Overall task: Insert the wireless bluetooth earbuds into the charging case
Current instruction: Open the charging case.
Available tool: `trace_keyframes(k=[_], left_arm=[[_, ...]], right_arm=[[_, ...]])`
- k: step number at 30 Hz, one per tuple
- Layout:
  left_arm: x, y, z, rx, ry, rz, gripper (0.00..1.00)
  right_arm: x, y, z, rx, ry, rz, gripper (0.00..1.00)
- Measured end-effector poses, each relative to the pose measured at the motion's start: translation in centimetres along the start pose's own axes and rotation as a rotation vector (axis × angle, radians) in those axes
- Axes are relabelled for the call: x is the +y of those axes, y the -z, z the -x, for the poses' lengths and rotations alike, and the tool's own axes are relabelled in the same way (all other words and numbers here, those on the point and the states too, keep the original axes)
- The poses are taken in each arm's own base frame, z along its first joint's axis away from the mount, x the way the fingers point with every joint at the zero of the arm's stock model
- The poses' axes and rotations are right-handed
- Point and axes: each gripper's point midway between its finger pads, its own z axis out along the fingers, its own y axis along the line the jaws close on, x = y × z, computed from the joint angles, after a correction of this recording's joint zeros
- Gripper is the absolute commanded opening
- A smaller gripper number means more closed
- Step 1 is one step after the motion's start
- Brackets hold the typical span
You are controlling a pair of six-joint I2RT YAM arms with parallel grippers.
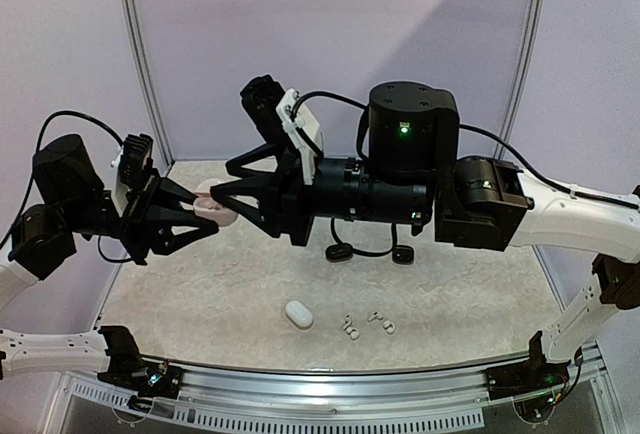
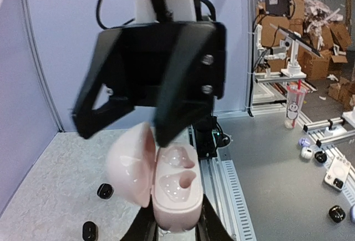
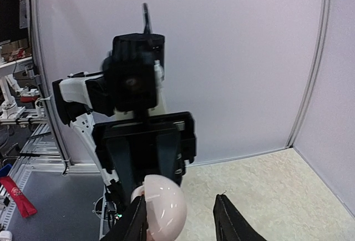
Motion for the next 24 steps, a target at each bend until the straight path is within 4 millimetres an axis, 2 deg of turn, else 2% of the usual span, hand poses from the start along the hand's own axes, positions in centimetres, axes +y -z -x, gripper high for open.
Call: trace_keyframes(k=[4,14,20,24], left_arm=[[-0.8,0.0,-0.8,0.032,-0.045,-0.024,0.00],[-0.6,0.1,-1.0,0.033,-0.038,-0.006,0.00],[-0.4,-0.1,-3.8,0.034,0.111,0.016,0.00],[-0.2,-0.5,-5.3,0.046,0.197,0.021,0.00]], right_arm=[[-1.1,0.0,-0.3,0.013,-0.013,-0.052,0.40],[-1.1,0.0,-0.6,0.022,-0.064,-0.060,0.41],[-2.2,0.2,-2.6,0.100,-0.113,-0.082,0.46],[-4.4,0.6,-1.6,0.094,-0.156,-0.121,0.49]])
